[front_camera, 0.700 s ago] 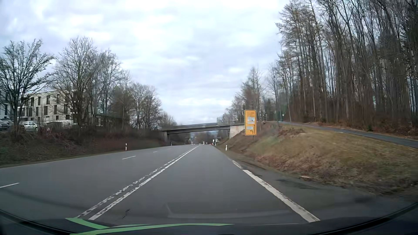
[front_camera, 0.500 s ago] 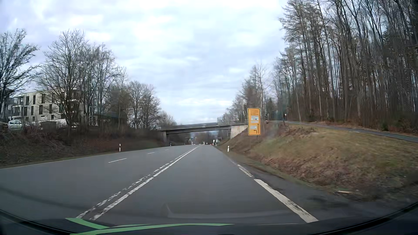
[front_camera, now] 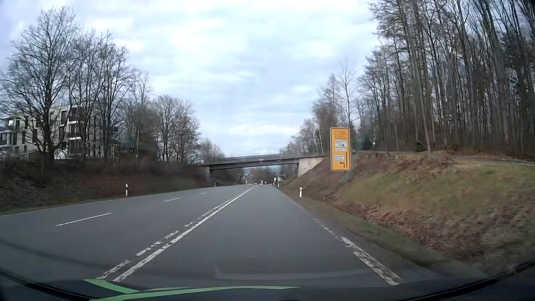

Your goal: Follow the waypoints while adhering to traffic rules and regulations

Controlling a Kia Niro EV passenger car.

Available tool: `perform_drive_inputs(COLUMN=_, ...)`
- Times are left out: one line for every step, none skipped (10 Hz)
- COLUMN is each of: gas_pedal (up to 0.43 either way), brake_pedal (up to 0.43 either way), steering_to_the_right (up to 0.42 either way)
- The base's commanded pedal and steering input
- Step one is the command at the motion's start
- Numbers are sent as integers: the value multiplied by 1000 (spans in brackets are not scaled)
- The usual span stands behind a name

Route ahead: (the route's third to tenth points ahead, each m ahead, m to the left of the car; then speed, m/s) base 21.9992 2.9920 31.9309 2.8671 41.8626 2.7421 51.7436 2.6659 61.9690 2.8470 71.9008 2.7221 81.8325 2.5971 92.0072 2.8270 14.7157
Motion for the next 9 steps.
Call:
perform_drive_inputs(gas_pedal=79, brake_pedal=0, steering_to_the_right=-2)
perform_drive_inputs(gas_pedal=79, brake_pedal=0, steering_to_the_right=-2)
perform_drive_inputs(gas_pedal=79, brake_pedal=0, steering_to_the_right=-2)
perform_drive_inputs(gas_pedal=79, brake_pedal=0, steering_to_the_right=-2)
perform_drive_inputs(gas_pedal=98, brake_pedal=0, steering_to_the_right=-2)
perform_drive_inputs(gas_pedal=98, brake_pedal=0, steering_to_the_right=-2)
perform_drive_inputs(gas_pedal=110, brake_pedal=0, steering_to_the_right=-1)
perform_drive_inputs(gas_pedal=110, brake_pedal=0, steering_to_the_right=-1)
perform_drive_inputs(gas_pedal=118, brake_pedal=0, steering_to_the_right=0)
